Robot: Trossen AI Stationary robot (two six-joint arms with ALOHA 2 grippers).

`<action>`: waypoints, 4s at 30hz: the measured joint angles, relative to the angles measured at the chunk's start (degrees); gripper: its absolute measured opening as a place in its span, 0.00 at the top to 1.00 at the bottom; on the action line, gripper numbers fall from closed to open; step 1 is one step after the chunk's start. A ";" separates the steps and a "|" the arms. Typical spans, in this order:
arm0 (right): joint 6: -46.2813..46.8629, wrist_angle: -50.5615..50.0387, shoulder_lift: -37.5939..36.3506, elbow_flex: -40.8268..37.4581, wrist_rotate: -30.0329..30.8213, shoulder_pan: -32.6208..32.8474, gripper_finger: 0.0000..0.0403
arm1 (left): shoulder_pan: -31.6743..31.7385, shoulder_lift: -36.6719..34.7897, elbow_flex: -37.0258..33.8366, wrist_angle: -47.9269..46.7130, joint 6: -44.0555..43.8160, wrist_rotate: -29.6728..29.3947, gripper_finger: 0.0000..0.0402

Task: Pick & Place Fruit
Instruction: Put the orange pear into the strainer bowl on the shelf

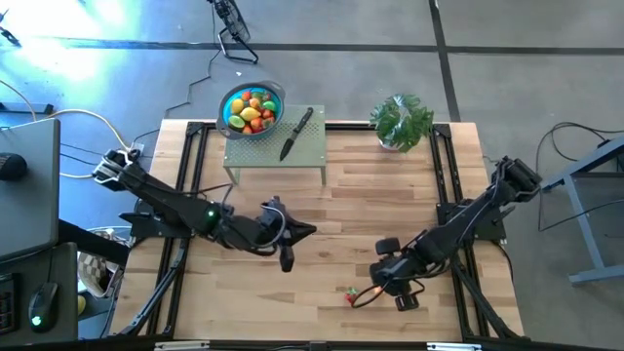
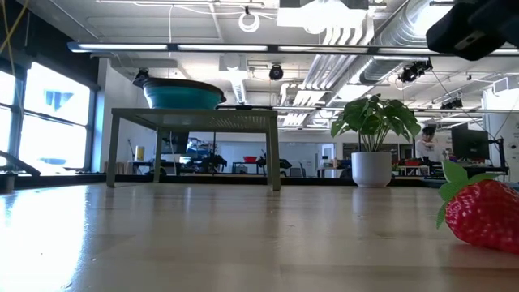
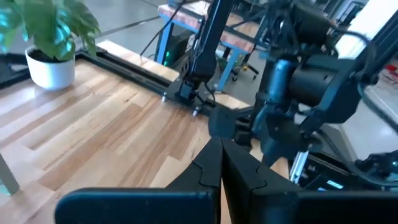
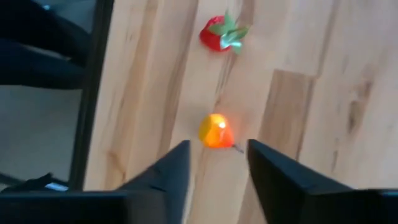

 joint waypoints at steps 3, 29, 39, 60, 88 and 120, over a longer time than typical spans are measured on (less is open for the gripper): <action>-0.21 0.01 0.00 0.00 3.26 0.88 0.50 | 0.00 -1.96 0.03 -0.92 0.95 -0.08 1.00; 1.64 14.56 -0.09 -9.31 8.07 3.34 0.29 | 0.00 -10.07 0.02 -7.10 2.18 -1.79 1.00; 4.85 19.24 -0.09 -12.38 9.29 3.36 0.29 | 0.00 -10.19 0.02 -7.31 2.57 -2.58 1.00; 4.68 21.80 8.99 -12.39 8.18 4.71 0.29 | 0.00 -10.17 0.02 -7.57 3.45 -2.64 1.00; 4.30 20.75 9.58 -12.39 4.48 4.96 0.68 | 0.02 -10.15 0.02 -7.72 3.43 -2.67 1.00; 3.22 14.16 -15.17 -12.37 17.50 -5.48 0.72 | 0.04 -10.13 0.02 -6.72 5.59 -2.64 1.00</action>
